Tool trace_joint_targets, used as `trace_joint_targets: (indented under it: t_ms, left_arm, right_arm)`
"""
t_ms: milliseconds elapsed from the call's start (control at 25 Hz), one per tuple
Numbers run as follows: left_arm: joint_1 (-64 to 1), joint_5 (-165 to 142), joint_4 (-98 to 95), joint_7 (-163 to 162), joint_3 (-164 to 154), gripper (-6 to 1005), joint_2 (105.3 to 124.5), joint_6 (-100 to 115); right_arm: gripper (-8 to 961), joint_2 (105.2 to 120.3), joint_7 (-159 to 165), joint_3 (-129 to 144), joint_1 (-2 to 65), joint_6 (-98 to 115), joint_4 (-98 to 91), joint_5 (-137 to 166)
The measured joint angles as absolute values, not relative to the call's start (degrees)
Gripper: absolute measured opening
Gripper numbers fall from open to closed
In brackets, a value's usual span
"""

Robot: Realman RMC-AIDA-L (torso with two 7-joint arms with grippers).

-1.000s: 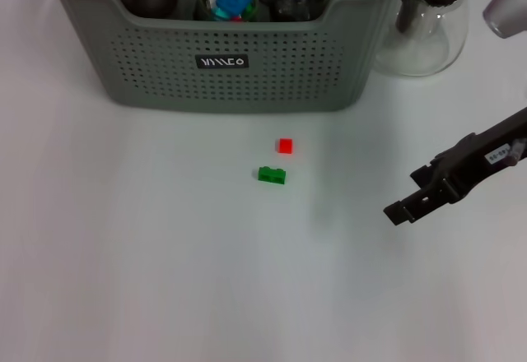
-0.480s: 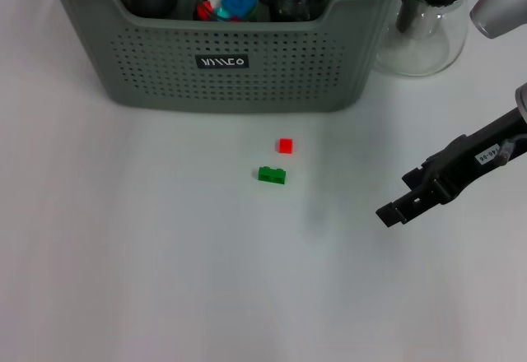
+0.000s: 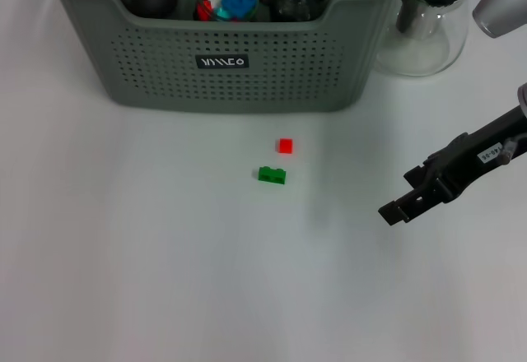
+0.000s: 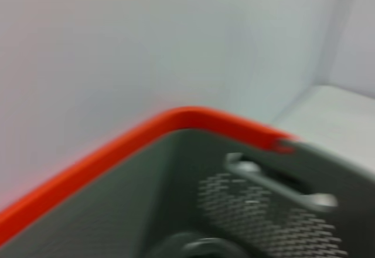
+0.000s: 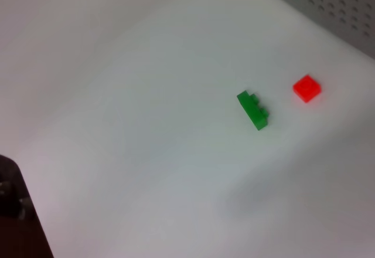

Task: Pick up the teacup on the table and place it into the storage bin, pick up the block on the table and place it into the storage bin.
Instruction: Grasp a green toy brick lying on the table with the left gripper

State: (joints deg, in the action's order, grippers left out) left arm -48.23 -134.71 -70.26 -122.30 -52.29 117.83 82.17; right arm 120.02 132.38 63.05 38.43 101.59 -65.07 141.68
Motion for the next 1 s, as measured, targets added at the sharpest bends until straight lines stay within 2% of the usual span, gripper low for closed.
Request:
trace_joint_targets:
  t_ms: [120,200,360,440,560,1000]
  left_arm:
    - [-44.8,-130.5,-76.5,-116.2,-52.5,777,119.69,93.7]
    - [-43.0,-129.4,-78.4,-113.0,-52.8,921,120.98,100.6]
    - [-40.0,-130.9,-78.9,-111.2,-57.3,917,122.57,106.7]
    - [-39.4,-131.8,-78.6,-111.7,-59.2,915,122.82,106.2]
    - [-38.0,-138.1,-76.6,-114.7,-68.2,912,124.23,101.2]
    - [-39.9,-143.9,-65.6,-115.9,-83.8,902,124.38,81.8]
  right_arm:
    - [927,119.92,132.3,62.8,38.2,101.5,-65.2,141.7]
    - [927,119.85,132.1,62.5,38.1,101.4,-65.1,141.7]
    - [928,119.71,131.9,61.8,38.0,101.1,-65.0,141.7]
    - [928,119.68,131.9,61.5,37.9,101.1,-65.0,141.7]
    - [928,119.67,131.8,61.3,37.8,101.0,-65.0,141.9]
    - [928,119.60,131.5,61.1,37.7,100.9,-64.9,142.0]
